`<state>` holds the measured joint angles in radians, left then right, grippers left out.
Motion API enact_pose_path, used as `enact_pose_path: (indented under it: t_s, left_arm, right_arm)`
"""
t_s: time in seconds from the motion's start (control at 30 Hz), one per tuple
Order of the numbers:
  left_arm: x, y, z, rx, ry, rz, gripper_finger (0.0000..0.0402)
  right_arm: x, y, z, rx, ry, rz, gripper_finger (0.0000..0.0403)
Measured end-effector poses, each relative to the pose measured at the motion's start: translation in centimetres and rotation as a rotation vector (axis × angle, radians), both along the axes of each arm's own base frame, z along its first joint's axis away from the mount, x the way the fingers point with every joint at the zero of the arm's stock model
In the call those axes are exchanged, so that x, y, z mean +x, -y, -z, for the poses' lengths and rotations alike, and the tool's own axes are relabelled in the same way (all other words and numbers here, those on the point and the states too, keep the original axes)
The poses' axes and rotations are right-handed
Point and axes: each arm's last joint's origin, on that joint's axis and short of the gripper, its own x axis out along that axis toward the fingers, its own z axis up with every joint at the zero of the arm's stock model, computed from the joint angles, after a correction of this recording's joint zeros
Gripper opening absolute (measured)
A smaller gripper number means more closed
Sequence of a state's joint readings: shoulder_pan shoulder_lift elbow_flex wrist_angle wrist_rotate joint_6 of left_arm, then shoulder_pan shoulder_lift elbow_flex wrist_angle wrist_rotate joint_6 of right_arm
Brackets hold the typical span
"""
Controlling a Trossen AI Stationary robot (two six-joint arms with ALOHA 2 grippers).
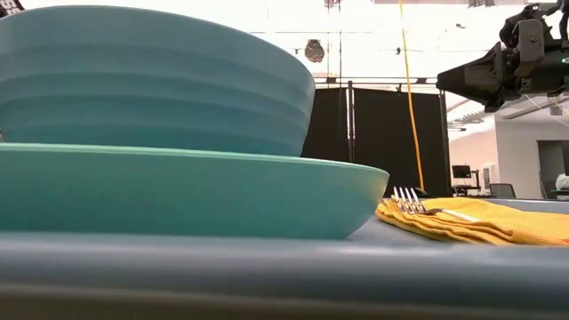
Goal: Set up tray
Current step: Put the orange spoon on the yellow napkin to the right of the orange fork
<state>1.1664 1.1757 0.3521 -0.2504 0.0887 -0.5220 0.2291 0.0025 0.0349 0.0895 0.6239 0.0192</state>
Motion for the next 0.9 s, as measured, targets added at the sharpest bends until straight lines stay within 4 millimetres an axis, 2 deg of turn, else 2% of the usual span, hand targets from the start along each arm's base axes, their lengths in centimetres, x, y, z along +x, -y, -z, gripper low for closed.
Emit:
enact_pose_path:
  t_s: [0.1, 0.17, 0.33, 0.9]
  left_arm:
    - [0.06, -0.18, 0.14, 0.007, -0.014, 0.010, 0.0120]
    - [0.13, -0.34, 0.15, 0.025, -0.013, 0.020, 0.0105]
    - [0.21, -0.62, 0.03, 0.063, -0.010, 0.023, 0.0015]
    - [0.62, -0.53, -0.29, 0.101, -0.022, 0.036, 0.0002]
  right_arm:
    - [0.00, 0.00, 0.00, 0.000, 0.000, 0.000, 0.0116]
    - [0.00, 0.00, 0.00, 0.000, 0.000, 0.000, 0.0116]
    - [0.00, 0.00, 0.00, -0.001, 0.000, 0.000, 0.0116]
    - [0.00, 0.00, -0.03, 0.000, 0.003, 0.000, 0.0116]
